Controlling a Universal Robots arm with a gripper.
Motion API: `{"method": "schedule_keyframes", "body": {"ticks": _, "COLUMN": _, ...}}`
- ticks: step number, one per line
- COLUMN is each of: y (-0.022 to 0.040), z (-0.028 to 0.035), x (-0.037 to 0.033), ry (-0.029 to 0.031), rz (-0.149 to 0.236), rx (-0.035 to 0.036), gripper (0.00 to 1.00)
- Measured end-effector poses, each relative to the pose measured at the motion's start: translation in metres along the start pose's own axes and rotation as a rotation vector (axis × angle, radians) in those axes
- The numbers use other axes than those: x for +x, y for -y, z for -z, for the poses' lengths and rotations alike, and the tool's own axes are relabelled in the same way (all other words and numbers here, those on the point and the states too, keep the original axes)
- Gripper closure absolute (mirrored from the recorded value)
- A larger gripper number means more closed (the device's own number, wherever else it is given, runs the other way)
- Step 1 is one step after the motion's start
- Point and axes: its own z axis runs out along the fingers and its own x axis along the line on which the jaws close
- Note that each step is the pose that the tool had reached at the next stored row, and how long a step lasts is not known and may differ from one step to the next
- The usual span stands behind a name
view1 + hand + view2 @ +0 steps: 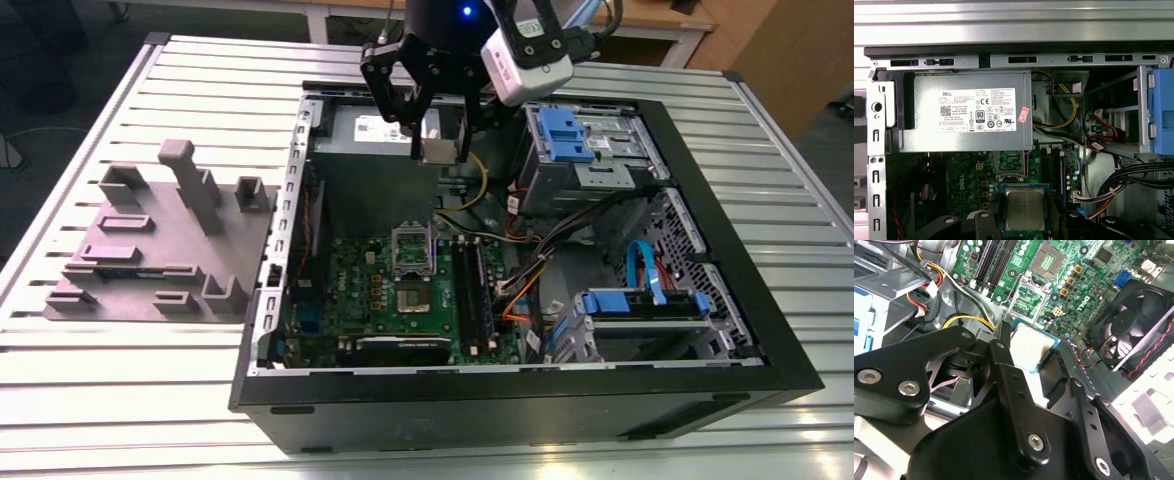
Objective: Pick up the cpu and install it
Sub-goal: 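Place the cpu into insertion slot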
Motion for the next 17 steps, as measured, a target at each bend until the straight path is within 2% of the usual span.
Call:
{"method": "schedule_keyframes", "body": {"ticks": 9, "y": 0.0004, "z": -0.0029, "x": 0.0, "ry": 0.0, "rz": 0.0, "rx": 0.0001, "gripper": 0.53}}
{"method": "schedule_keyframes", "body": {"ticks": 17, "y": 0.0055, "z": -0.005, "x": -0.0002, "ry": 0.0, "rz": 0.0, "rx": 0.0, "gripper": 0.53}}
